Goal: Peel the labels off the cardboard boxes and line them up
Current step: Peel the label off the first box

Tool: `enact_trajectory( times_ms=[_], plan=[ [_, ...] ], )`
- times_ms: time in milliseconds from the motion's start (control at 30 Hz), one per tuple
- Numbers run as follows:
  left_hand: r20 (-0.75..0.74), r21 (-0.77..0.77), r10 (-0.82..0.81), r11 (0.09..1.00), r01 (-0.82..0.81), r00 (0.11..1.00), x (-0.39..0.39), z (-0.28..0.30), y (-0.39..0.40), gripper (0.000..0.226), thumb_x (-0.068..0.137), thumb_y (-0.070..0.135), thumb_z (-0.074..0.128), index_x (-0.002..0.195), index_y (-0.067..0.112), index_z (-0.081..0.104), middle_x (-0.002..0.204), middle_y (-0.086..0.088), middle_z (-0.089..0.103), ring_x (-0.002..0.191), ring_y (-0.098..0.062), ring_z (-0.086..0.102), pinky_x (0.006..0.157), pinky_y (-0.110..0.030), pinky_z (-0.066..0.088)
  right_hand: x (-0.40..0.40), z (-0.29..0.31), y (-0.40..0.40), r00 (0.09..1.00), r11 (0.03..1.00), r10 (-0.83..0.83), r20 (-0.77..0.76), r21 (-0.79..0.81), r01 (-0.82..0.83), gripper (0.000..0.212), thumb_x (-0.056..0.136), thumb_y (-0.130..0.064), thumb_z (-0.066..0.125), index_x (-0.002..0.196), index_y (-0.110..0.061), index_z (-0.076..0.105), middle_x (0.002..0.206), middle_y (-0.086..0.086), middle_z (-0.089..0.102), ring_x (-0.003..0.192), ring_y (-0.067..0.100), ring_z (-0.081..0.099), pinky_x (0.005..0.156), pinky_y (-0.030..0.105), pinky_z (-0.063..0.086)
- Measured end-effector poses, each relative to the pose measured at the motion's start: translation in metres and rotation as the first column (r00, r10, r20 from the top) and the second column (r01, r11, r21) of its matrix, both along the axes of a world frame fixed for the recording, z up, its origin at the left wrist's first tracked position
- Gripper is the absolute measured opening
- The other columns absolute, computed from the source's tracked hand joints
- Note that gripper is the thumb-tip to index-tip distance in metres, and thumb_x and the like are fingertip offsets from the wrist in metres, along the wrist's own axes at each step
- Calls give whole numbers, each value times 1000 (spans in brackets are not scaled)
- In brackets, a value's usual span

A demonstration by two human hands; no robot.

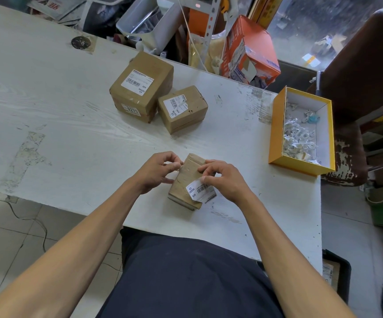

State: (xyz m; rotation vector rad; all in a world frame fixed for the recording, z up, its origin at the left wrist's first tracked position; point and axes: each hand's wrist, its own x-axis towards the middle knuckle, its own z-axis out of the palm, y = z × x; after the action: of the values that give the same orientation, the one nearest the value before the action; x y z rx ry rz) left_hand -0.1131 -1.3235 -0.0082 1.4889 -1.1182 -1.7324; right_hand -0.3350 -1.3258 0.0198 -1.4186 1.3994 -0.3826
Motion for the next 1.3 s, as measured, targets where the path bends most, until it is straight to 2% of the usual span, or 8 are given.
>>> enact_trajectory(
  times_ms=[200,467,567,833,967,1133,1233,1300],
  plan=[
    [-12,20,27,999,-27,1000,2,2,1,5,97,9,58,98,14,57,114,-14,64,112,-27,64,85,-54,58,2,3,-1,999,1000,-20,26,-3,20,11,79,-9,71,70,-14,71,102,-14,71,116,-3,52,85,16,39],
    [-15,-24,-105,994,105,994,4,7,0,83,69,20,83,138,37,41,130,-2,52,113,-21,61,76,-32,58,-13,22,-13,862,898,-432,266,39,438,4,87,-9,66,88,-8,69,104,1,70,98,17,64,77,19,51],
    [31,-43,-144,988,146,989,-1,3,1,89,72,19,83,142,38,33,131,-5,50,113,-21,60,78,-32,58,-28,17,-14,831,817,-548,99,-153,556,21,85,-20,66,106,-22,62,116,3,62,103,17,60,82,29,52],
    [266,-172,-294,922,346,918,-17,-1,12,128,59,33,94,151,48,6,153,12,18,111,-8,56,81,-23,54,-27,9,20,992,1000,-23,-120,-20,21,128,60,-44,89,150,-42,-2,150,4,31,131,14,38,97,26,36],
    [423,-291,-445,759,583,790,-23,-5,14,142,51,47,95,154,39,-1,161,18,4,142,-8,25,111,-17,28,-26,-1,41,955,974,215,-203,-29,-225,145,52,-49,91,145,-48,-20,160,0,18,141,8,22,111,29,22],
    [479,-279,-395,778,562,784,-35,-2,6,96,63,44,89,144,31,38,126,12,52,117,-7,49,95,-24,41,-24,-6,38,989,997,-37,-142,-74,27,104,75,-35,81,148,-50,9,124,-4,61,107,18,61,94,31,48],
    [541,-414,-164,802,431,825,-45,-4,-4,36,84,37,74,114,22,60,106,5,67,101,-18,62,82,-34,50,-16,-9,25,970,977,-102,-220,-206,56,75,90,-37,65,150,-39,19,124,1,65,113,21,61,93,29,47],
    [525,-430,-97,827,362,846,-44,-8,-3,42,89,37,69,126,25,54,117,2,65,109,-19,61,90,-34,50,-15,-8,26,980,975,-111,-168,-208,75,90,85,-42,69,151,-40,7,140,4,53,126,21,52,101,36,46]
  ],
)
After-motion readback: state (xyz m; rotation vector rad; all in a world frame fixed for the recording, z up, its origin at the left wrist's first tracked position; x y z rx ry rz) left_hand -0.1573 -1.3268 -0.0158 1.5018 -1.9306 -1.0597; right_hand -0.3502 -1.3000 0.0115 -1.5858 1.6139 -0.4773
